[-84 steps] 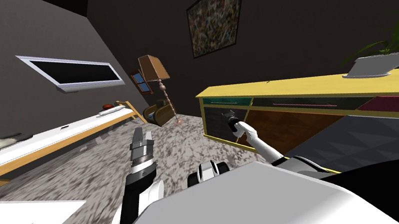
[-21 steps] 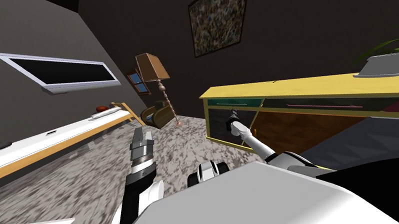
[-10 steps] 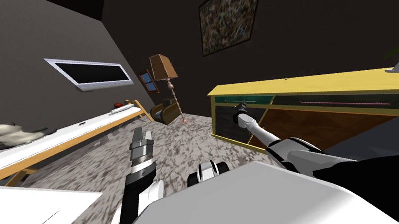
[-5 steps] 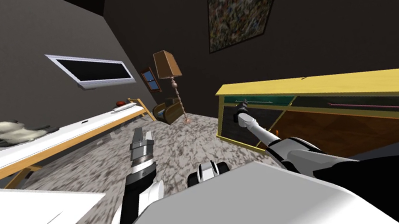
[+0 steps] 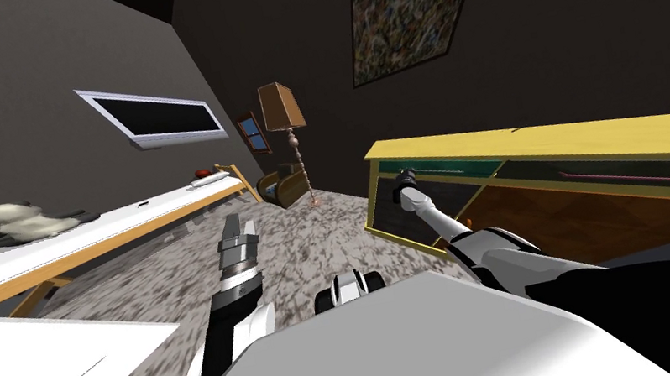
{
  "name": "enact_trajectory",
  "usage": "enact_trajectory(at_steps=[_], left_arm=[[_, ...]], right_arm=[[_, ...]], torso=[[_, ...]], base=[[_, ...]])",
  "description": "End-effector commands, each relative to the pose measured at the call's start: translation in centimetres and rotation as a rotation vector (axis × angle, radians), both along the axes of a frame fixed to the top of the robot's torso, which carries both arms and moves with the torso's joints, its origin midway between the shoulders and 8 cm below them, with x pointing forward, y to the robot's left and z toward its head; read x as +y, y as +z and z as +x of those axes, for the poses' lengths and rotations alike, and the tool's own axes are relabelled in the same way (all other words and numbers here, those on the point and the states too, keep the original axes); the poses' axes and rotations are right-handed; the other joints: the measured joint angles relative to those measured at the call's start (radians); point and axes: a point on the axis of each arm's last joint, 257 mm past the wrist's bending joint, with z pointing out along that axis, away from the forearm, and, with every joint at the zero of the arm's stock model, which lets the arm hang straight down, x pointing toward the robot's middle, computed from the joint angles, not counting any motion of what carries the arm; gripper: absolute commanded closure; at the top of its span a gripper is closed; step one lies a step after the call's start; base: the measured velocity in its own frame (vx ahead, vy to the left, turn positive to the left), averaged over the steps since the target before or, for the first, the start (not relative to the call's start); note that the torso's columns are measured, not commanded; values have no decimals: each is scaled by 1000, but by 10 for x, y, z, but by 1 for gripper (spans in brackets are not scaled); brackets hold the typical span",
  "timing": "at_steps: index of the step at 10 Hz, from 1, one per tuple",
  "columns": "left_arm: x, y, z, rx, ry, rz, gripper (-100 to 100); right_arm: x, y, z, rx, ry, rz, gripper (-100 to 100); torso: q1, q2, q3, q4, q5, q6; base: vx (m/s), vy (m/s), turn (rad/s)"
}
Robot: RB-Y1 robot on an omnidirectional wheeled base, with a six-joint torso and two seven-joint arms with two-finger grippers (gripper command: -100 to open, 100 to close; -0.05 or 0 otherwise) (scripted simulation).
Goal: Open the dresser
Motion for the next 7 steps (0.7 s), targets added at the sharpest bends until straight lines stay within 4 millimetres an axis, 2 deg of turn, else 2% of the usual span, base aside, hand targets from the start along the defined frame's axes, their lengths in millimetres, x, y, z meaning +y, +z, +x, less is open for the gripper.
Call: enact_trajectory(at_steps=[1, 4, 5, 7], left_arm=[[0, 0, 0, 0, 0, 0, 0], [0, 0, 0, 0, 0, 0, 0], [0, 0, 0, 0, 0, 0, 0], [0, 0, 0, 0, 0, 0, 0]], right_arm=[[1, 2, 2, 0, 5, 1, 100], [1, 2, 3, 6, 7, 0, 100], [-6, 8, 8, 16, 9, 1, -100], [-19, 23, 14, 17, 11, 2, -100]], torso=[[1, 0, 1, 0, 0, -1], [-1, -2, -1, 2, 3, -1], [-4, -6, -3, 2, 3, -1], [-3, -8, -5, -1, 1, -1]], base=[[-137, 156, -37], [-125, 110, -17], [-30, 46, -11], [-19, 65, -12]])
